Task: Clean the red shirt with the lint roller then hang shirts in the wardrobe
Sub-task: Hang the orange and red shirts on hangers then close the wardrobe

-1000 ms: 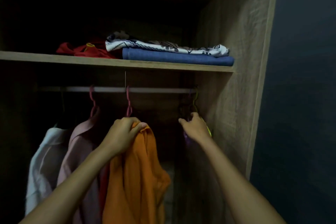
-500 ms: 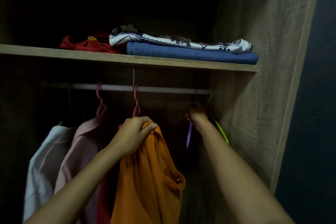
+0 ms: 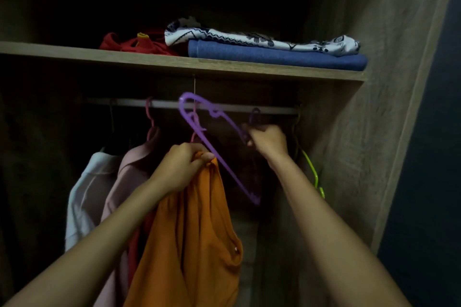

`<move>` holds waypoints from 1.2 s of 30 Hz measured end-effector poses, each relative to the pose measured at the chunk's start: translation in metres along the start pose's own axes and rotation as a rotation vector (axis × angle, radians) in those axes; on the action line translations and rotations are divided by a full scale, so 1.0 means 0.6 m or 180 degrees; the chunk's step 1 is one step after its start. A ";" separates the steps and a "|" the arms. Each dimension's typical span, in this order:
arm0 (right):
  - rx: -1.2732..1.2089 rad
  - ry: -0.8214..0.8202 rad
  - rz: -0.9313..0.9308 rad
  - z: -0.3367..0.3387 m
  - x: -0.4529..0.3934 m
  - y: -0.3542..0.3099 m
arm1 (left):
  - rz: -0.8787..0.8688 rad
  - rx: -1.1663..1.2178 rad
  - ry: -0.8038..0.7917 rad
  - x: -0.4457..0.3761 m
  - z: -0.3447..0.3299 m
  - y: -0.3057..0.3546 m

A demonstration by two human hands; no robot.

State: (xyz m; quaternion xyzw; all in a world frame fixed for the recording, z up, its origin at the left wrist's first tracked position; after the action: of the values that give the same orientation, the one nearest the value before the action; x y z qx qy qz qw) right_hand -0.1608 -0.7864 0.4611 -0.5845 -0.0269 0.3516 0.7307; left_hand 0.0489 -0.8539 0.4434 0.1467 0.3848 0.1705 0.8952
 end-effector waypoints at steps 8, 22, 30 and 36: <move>-0.1034 -0.1032 -0.0009 -0.030 0.117 -0.026 | -0.0020 0.0030 0.0307 0.062 0.063 -0.011; -0.3674 0.0284 -0.0113 -0.052 0.324 -0.078 | 0.0171 0.0497 0.0034 0.181 0.111 -0.004; -0.2990 0.0829 0.0036 -0.114 0.428 -0.029 | 0.0503 0.1591 0.0285 0.218 0.163 0.026; -0.1459 0.0731 0.0241 -0.087 0.424 0.044 | 0.0869 0.1510 0.0726 0.248 0.242 -0.010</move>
State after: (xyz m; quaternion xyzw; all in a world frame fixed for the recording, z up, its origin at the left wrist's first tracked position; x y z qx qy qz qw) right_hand 0.0413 -0.6892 0.3272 -0.7716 -0.0008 0.2948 0.5637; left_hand 0.2537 -0.8159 0.4421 0.3821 0.4887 0.2100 0.7557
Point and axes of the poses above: each hand's wrist, its own x-axis away from the middle knuckle, its own z-axis out of the back of the hand, y = z × x, the point moved 5 cm from there along -x, towards the middle knuckle, and after that the axes turned 3 degrees about -z, right-handed, at the moved point
